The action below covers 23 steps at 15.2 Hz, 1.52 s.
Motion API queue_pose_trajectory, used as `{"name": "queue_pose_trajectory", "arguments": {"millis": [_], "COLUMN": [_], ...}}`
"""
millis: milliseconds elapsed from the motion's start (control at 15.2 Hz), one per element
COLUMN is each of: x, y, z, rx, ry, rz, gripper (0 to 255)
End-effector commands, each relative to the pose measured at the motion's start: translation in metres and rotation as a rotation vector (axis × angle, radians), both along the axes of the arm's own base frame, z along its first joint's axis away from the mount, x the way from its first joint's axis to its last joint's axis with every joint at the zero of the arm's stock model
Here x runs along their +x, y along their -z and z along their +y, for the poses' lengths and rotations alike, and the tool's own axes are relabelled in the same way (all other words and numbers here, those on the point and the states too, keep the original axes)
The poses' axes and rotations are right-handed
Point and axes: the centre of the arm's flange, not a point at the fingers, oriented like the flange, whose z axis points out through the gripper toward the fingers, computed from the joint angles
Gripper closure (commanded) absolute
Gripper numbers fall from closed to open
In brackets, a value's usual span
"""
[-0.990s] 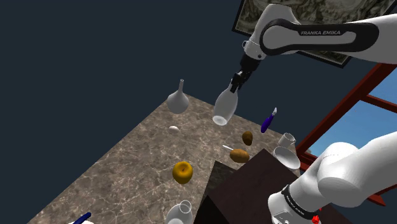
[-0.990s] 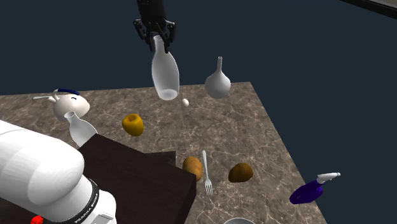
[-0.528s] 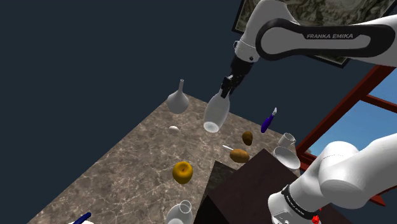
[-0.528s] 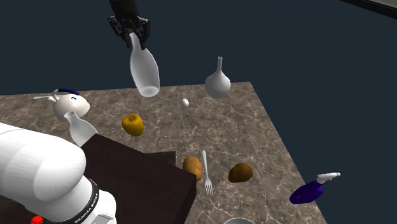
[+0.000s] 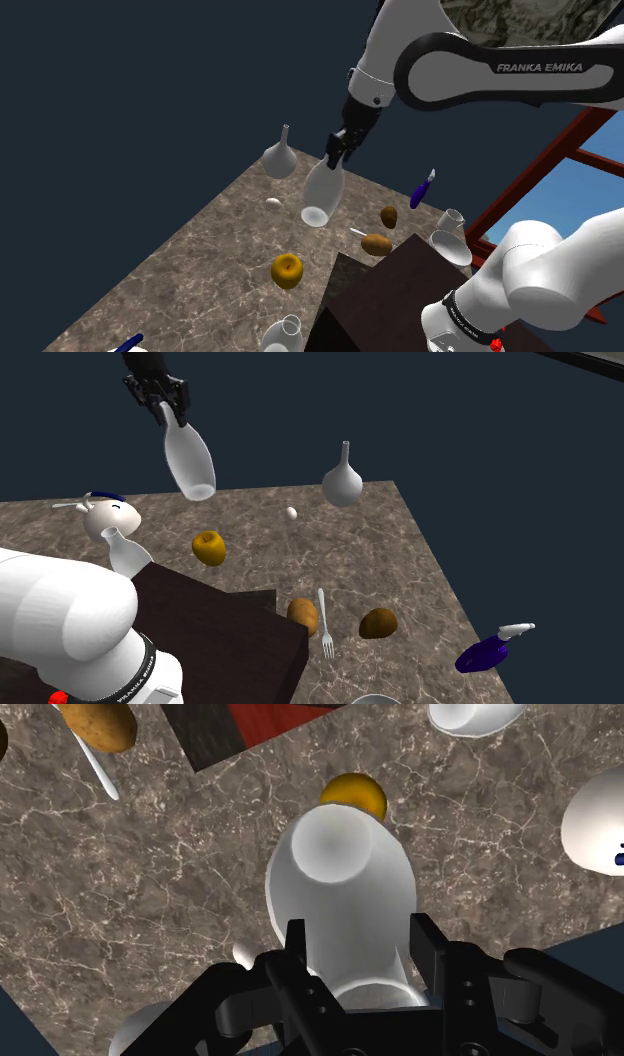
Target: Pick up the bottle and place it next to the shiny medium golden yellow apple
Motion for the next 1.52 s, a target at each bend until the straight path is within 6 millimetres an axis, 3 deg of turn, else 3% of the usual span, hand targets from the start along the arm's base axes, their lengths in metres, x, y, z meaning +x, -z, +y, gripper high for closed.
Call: {"name": "queue_pose_trajectory", "arguments": {"millis": [0, 1056, 1122, 1452], "x": [-0.007, -0.056, -0.061, -0.061], "y": [0.001, 0.0, 0.0, 0.027], "z": [0.026, 0.232, 0.251, 0.251], "rx": [0.001, 0.001, 0.001, 0.001], "ry": [0.001, 0.001, 0.001, 0.001], "rz": [-0.001, -0.001, -0.001, -0.001], "gripper": [255, 255, 255, 255]}}
